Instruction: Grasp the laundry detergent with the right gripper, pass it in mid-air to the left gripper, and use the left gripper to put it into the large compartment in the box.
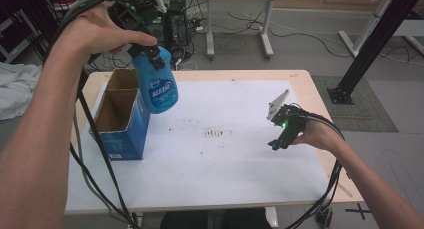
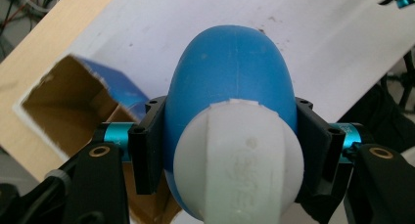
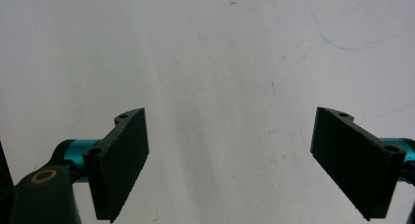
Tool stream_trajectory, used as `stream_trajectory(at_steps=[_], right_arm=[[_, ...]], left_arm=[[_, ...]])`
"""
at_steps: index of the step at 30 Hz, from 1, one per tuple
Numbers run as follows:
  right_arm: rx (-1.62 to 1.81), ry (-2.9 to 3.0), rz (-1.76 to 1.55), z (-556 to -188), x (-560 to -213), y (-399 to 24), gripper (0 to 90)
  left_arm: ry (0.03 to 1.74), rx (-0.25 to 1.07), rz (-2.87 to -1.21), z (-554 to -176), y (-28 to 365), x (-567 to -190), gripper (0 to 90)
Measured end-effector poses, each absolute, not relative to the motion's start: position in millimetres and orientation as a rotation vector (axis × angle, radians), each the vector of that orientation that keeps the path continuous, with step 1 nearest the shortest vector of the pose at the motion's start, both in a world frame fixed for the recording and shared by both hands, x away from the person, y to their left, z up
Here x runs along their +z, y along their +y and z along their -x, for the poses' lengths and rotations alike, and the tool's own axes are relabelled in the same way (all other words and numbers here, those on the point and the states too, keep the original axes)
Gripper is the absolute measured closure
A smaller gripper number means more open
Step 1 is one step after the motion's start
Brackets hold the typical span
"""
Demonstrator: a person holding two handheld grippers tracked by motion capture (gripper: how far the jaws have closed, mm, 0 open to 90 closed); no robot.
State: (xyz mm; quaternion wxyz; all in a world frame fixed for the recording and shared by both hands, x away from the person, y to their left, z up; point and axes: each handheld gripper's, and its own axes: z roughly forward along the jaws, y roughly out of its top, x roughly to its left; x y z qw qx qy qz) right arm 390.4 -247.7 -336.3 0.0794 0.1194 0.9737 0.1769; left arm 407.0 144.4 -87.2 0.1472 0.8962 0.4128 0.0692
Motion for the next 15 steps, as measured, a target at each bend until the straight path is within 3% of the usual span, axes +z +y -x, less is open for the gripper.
stream_trajectory(at_steps=[8,15], right_arm=[[0.513,2.915,-0.354,-388,-341,-247,13.5],[0.506,2.922,-0.35,-387,-346,-247,13.5]], left_arm=[[1.388,0.282,-2.536,-411,187,-85,37.9],[1.514,0.268,-2.449,-411,216,-84,37.9]])
